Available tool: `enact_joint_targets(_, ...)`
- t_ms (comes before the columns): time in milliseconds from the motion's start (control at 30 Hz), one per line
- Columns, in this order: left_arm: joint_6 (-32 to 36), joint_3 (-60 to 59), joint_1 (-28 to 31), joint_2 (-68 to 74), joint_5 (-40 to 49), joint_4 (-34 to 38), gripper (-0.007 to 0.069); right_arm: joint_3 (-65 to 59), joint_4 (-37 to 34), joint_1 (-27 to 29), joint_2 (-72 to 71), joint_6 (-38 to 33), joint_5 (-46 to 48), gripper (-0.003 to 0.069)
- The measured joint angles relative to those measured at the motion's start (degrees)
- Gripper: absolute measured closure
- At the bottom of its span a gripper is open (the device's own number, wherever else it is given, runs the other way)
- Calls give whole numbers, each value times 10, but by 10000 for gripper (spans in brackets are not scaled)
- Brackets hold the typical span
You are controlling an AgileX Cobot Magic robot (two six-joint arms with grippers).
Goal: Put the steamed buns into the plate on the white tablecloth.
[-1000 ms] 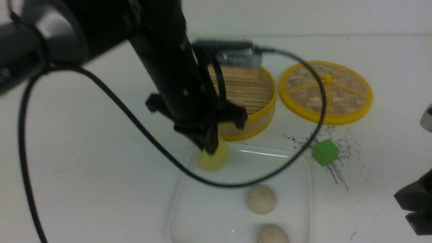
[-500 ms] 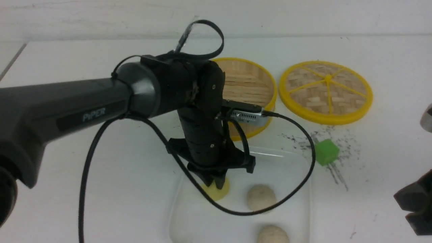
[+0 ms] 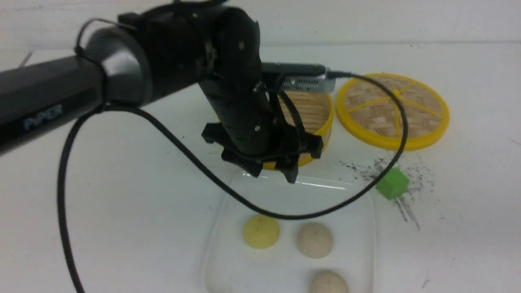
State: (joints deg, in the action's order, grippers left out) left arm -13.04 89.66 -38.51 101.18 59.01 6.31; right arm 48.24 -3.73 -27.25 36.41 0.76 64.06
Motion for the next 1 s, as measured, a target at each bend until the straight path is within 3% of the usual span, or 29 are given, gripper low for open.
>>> enact_joint_targets(100, 0, 11, 0, -21, 3, -8, 163, -1, 19, 0, -70, 35, -12, 613)
enact_joint_targets(267, 0, 15, 0, -37, 4, -19, 192, -75, 57, 0, -193, 88, -173, 613)
enact_joint_targets(367, 1, 15, 0, -36, 6, -21, 256, -136, 58, 0, -220, 92, -265, 642)
enact_joint_targets(433, 11, 15, 0, -35, 9, -24, 359, -186, 58, 0, -222, 100, -341, 673)
enact_joint_targets(467, 12, 15, 0, -35, 9, -24, 377, -188, 58, 0, -222, 101, -345, 673)
enact_joint_targets(600, 25, 15, 0, -35, 12, -25, 571, -205, 58, 0, -218, 105, -384, 673)
enact_joint_targets(667, 27, 15, 0, -35, 13, -27, 614, -205, 58, 0, -218, 106, -388, 673)
enact_joint_targets(1000, 28, 15, 0, -35, 28, -63, 622, -207, 58, 0, -218, 107, -390, 673)
